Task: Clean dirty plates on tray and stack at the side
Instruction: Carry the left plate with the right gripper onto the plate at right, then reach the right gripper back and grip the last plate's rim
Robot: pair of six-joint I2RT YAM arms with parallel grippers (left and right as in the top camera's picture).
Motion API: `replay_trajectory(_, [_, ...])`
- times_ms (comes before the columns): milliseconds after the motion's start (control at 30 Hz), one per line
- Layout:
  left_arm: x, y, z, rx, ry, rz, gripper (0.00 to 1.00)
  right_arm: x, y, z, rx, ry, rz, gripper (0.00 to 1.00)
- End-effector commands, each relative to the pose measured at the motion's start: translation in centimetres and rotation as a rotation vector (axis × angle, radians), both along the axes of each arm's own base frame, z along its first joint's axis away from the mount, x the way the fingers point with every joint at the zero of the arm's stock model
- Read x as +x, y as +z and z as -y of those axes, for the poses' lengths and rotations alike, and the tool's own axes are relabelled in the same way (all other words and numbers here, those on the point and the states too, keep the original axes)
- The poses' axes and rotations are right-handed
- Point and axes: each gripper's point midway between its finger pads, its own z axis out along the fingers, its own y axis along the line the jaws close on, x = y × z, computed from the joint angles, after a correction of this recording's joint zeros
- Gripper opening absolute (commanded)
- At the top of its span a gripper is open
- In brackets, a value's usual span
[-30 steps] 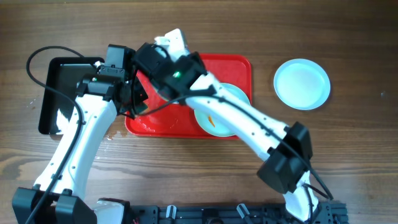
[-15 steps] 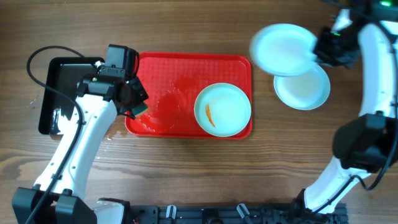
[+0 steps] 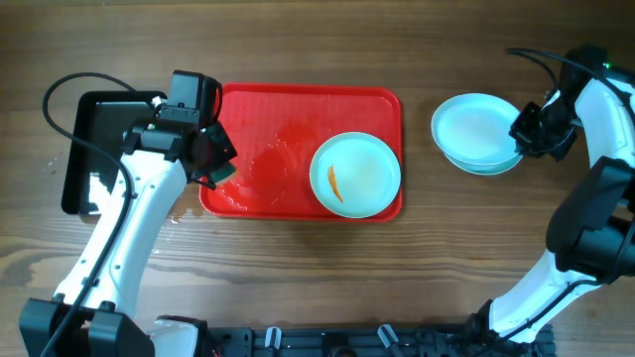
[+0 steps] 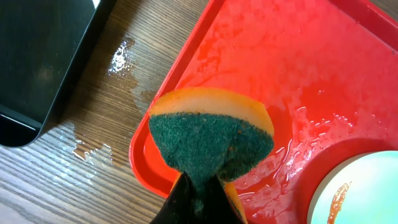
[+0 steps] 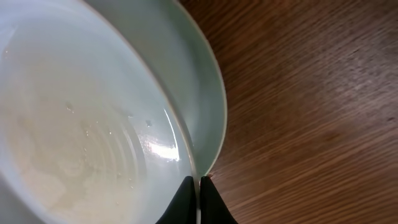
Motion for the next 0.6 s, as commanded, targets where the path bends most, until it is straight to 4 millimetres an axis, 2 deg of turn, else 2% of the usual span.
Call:
replay_trajectory(0, [0.0,0.2,0.2,-0.013,0.003,0.008,0.04,-0.1,0.5,0.8,-0.042,-0.035,0.005,0.04])
replay_trajectory(100, [0.0,0.2,0.2,-0.014,0.004,0.009,0.04,0.0,0.5,1.0,-0.048,-0.037,0.009,0.07])
replay_trajectory(133, [0.0,0.2,0.2,-0.014,0.004,0.008,0.04,0.1,0.5,0.9,-0.047,-0.035,0.014,0.20])
replay_trajectory(167, [0.0,0.2,0.2,-0.014,0.004,0.008,0.04,0.1,0.5,0.9,-0.045,-0.035,0.015,0.44])
replay_trajectory(200, [0.0,0.2,0.2,-0.014,0.004,0.010,0.04,0.4,0.5,0.4,-0.013,-0.025,0.028,0.64])
replay_trajectory(233, [0.1,0.3,0.3,-0.014,0.004,0.013,0.04,0.7,0.6,-0.6,0.042,-0.003,0.050,0.66])
replay_trajectory(300, [0.2,0.3,0.3,-0.015,0.004,0.016,0.04,1.8,1.1,-3.9,0.207,0.067,0.113,0.64])
replay_trajectory(333, [0.2,0.3,0.3,-0.015,0.004,0.016,0.04,2.0,1.2,-4.9,0.227,0.094,0.118,0.64])
replay_trajectory(400, [0.2,0.3,0.3,-0.015,0.004,0.016,0.04,2.3,1.3,-8.2,0.250,0.224,0.121,0.64])
replay_trajectory(500, [0.2,0.3,0.3,-0.015,0.004,0.016,0.04,2.4,2.1,-16.1,0.370,0.429,0.139,0.61])
replay_trajectory(533, [0.1,0.3,0.3,-0.015,0.004,0.016,0.04,2.2,2.0,-19.1,0.364,0.512,0.131,0.60])
replay_trajectory(567, [0.1,0.3,0.3,-0.015,0.004,0.016,0.04,1.9,1.7,-20.8,0.325,0.576,0.119,0.60])
